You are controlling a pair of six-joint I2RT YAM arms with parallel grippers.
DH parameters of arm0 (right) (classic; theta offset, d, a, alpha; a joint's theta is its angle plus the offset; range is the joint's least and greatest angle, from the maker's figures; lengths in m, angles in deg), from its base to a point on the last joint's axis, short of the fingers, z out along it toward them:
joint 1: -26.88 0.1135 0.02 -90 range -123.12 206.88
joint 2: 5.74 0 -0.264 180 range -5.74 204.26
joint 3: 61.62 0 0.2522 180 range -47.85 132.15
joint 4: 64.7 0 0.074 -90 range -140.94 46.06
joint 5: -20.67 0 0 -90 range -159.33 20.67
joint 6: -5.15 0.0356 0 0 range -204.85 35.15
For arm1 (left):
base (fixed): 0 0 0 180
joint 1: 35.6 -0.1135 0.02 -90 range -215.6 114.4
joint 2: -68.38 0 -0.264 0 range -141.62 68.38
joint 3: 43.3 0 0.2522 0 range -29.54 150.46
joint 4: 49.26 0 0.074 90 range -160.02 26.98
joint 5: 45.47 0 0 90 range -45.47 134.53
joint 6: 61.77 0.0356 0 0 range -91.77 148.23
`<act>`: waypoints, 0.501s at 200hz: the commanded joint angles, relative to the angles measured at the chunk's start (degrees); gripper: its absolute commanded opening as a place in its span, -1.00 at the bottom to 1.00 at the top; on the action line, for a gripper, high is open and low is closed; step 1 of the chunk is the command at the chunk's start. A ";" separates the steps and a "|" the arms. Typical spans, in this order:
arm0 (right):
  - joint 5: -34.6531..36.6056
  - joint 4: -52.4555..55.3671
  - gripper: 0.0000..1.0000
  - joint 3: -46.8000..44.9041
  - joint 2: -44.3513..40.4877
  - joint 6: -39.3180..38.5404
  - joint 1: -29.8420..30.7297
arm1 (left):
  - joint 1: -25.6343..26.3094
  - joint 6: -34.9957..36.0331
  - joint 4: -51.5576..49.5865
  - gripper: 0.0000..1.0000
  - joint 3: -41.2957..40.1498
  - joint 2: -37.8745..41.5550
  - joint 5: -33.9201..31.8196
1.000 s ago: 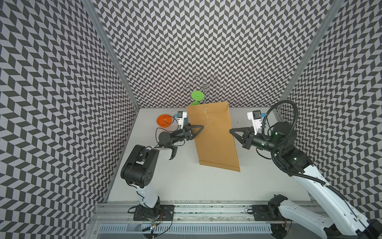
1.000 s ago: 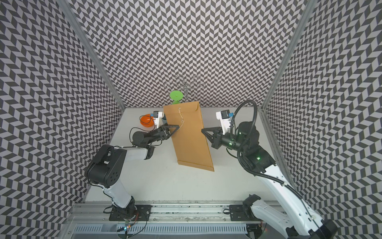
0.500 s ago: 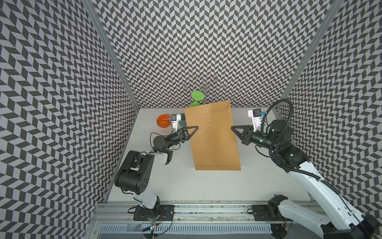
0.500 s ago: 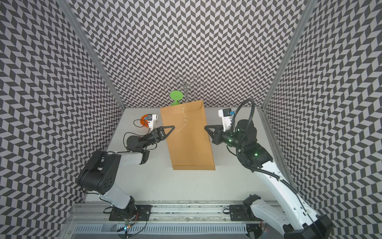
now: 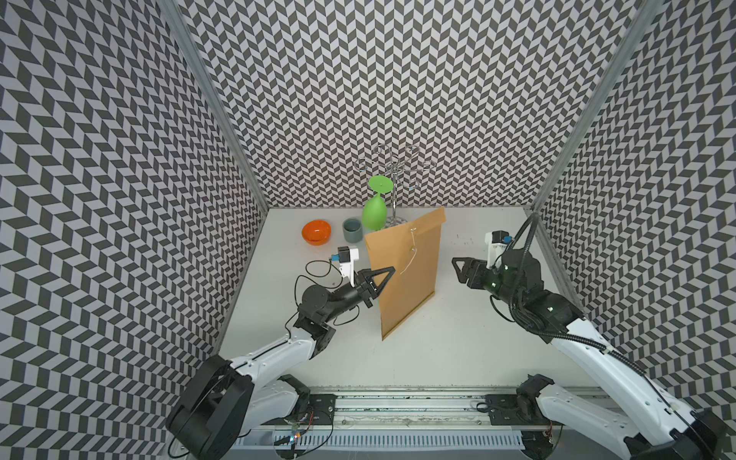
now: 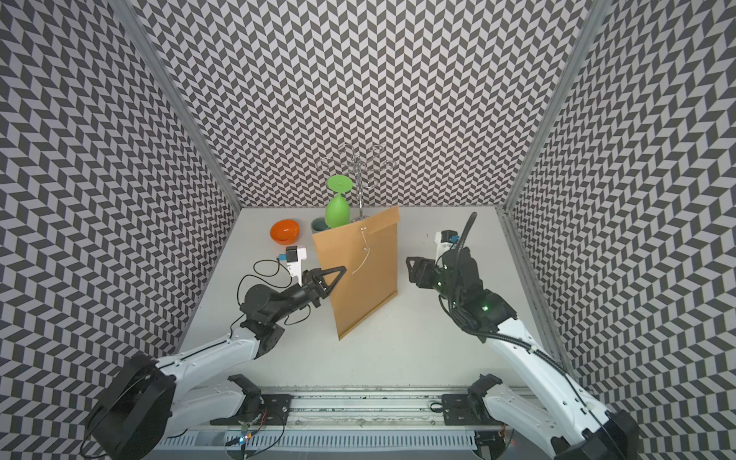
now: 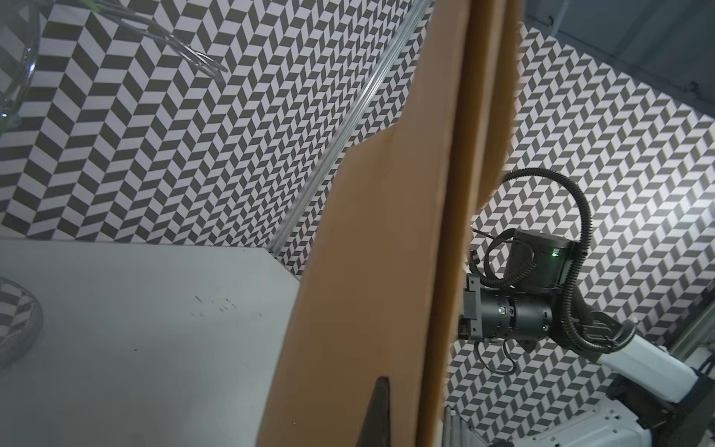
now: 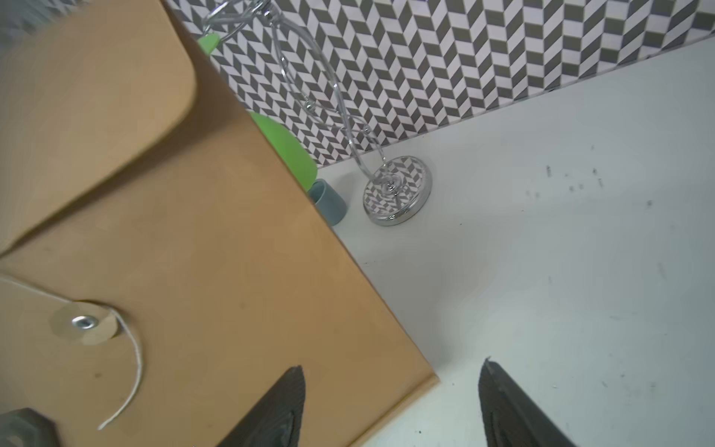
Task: Open the file bag
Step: Pick up the file bag from the center of the board.
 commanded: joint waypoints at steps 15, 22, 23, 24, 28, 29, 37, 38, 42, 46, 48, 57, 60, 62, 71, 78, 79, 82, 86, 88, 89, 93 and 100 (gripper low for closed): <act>-10.79 -17.18 0.35 -8.91 -4.18 8.77 6.37 | 2.96 11.28 -11.57 -1.00 -0.71 1.72 -13.57; -13.58 -21.41 0.35 -11.21 -5.78 9.46 6.67 | 4.03 12.02 -12.45 -1.00 -0.43 1.60 -14.23; -14.04 -22.00 0.35 -11.48 -5.96 9.49 6.68 | 4.18 12.14 -12.60 -1.00 -0.40 1.58 -14.31; -14.49 -22.29 0.35 -11.75 -6.18 9.54 6.72 | 4.38 12.24 -12.72 -1.00 -0.34 1.57 -14.40; -16.21 -24.99 0.34 -12.93 -7.15 9.62 6.81 | 4.92 12.61 -13.25 -1.00 -0.13 1.56 -14.78; -16.63 -25.59 0.34 -13.18 -7.39 9.61 6.83 | 5.02 12.65 -13.39 -1.00 -0.03 1.52 -14.90; -18.15 -29.19 0.34 -14.91 -9.42 9.70 7.23 | 6.20 13.31 -14.58 -1.00 0.43 1.43 -15.76; -18.17 -29.49 0.34 -15.00 -9.67 9.70 7.31 | 6.32 13.45 -14.72 -1.00 0.47 1.45 -15.87; -18.26 -30.35 0.34 -15.59 -10.53 9.68 7.62 | 6.82 13.75 -15.43 -1.00 0.85 1.59 -16.23; -18.36 -30.97 0.34 -15.88 -11.28 9.55 7.84 | 7.30 14.07 -16.10 -1.00 1.05 1.76 -16.73; -18.43 -31.21 0.34 -15.99 -11.62 9.44 7.94 | 7.59 14.23 -16.35 -1.00 1.22 1.85 -16.94; -18.40 -32.08 0.34 -16.54 -12.68 9.29 8.21 | 8.67 14.51 -17.12 -1.00 1.43 2.33 -18.00; -18.49 -32.27 0.34 -16.72 -12.77 9.30 8.26 | 8.84 14.52 -17.26 -1.00 1.48 2.62 -18.21; -18.55 -32.41 0.34 -16.75 -12.94 9.40 8.26 | 9.01 14.54 -17.34 -1.00 1.54 2.75 -18.45; -18.37 -32.77 0.32 -17.15 -12.98 9.79 8.35 | 9.64 14.51 -17.49 -1.00 1.56 3.51 -18.91; -18.14 -33.38 0.31 -17.53 -12.69 10.40 8.46 | 10.06 14.47 -17.57 -1.00 1.69 4.15 -19.12; -18.16 -33.48 0.31 -17.59 -12.62 10.48 8.45 | 10.09 14.51 -17.66 -1.00 1.71 4.22 -19.17; -18.23 -33.91 0.31 -17.75 -12.38 10.78 8.44 | 10.27 14.53 -17.73 -1.00 1.78 4.48 -19.27; -18.27 -34.45 0.30 -17.95 -12.12 11.10 8.53 | 10.51 14.63 -17.96 -1.00 1.83 4.69 -19.31; -18.27 -34.65 0.30 -18.05 -11.98 11.28 8.57 | 10.55 14.70 -17.98 -1.00 1.94 4.87 -19.27; -18.27 -34.81 0.30 -18.11 -11.92 11.36 8.59 | 10.56 14.75 -18.00 -1.00 1.97 4.93 -19.30; -18.27 -35.30 0.29 -18.22 -11.64 11.73 8.68 | 10.77 14.83 -18.41 -1.00 2.12 5.27 -19.32; -18.39 -36.33 0.29 -18.47 -10.98 12.37 8.92 | 11.06 15.00 -19.09 -1.00 2.53 5.79 -19.45</act>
